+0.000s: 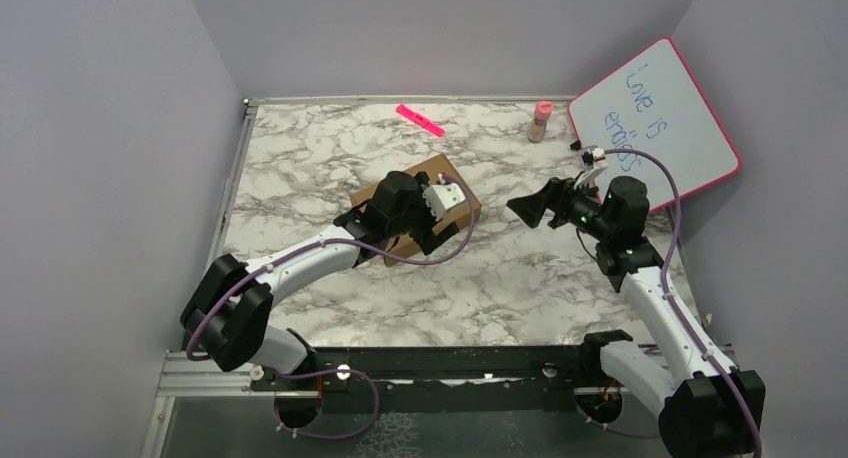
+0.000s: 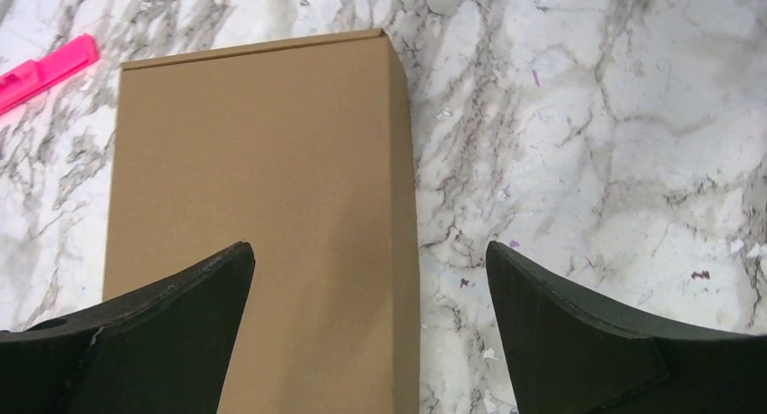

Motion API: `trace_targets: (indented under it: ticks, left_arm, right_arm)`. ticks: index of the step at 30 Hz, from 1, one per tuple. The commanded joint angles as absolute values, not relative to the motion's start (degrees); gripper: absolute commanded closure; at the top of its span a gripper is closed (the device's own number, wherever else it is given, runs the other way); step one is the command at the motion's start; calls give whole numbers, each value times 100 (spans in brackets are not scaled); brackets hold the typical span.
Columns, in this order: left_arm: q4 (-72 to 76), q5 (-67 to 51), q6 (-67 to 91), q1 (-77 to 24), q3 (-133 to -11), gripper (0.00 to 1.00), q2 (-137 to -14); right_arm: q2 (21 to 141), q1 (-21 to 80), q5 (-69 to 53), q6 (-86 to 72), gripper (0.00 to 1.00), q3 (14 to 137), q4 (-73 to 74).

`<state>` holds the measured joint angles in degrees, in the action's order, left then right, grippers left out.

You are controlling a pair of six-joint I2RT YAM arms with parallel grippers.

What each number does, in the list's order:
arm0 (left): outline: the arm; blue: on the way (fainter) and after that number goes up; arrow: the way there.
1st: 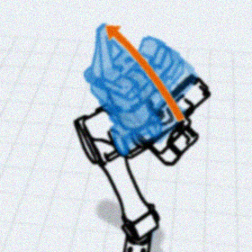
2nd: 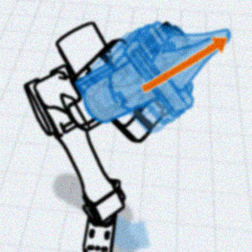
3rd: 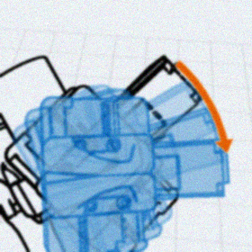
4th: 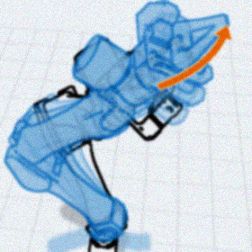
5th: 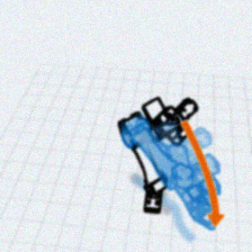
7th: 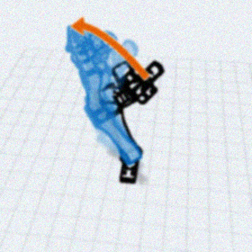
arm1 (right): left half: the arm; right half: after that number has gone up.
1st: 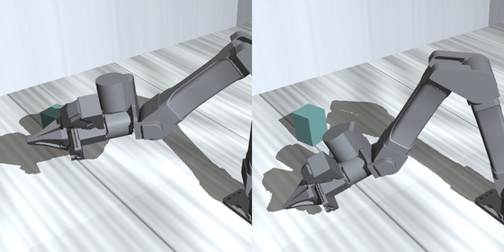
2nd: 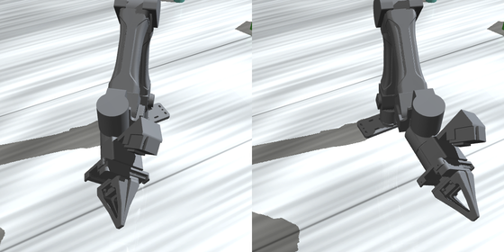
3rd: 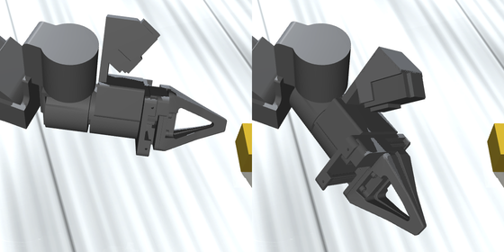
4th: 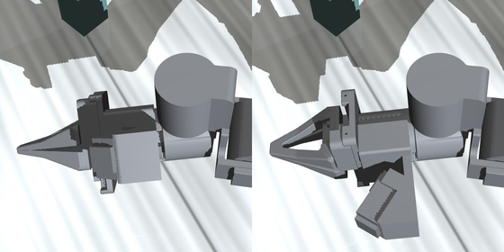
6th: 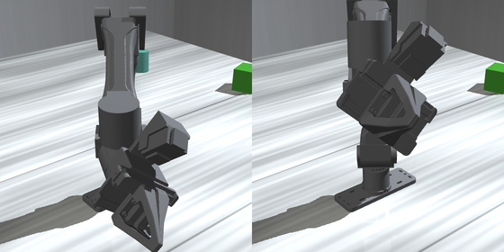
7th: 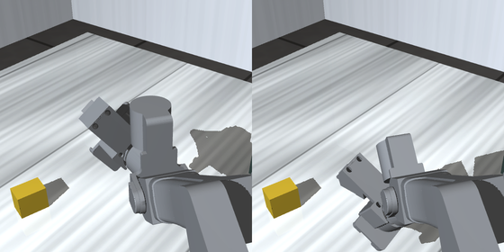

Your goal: Fold the paper box

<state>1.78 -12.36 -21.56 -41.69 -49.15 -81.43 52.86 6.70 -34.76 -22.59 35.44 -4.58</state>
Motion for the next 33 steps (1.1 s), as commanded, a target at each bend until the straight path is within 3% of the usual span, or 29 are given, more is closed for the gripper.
trace_targets:
  ticks: [1, 13, 19, 25, 33]
  left_arm:
    - [-277, -608, -1488, -4134, -5464, 1, -8031]
    - [-427, 1286, 51, -3438, -5600, 1, -7532]
    - [-683, 882, 1264, -2233, -5498, 1, -6950]
    - [-582, 882, 1731, -1424, -4976, 1, -5735]
    - [-620, 1766, 1058, -1356, -4573, 1, -3592]
  right_arm:
    - [5350, 702, -3265, -2091, 1, 3460, -426]
    - [5085, 702, -2125, -1912, 0, 3725, 490]
    - [4831, 700, -1556, -1816, 0, 3980, 931]
    - [4395, 696, -1015, -1803, 0, 4135, 978]
    - [3920, 695, -794, -1636, 0, 4189, 880]
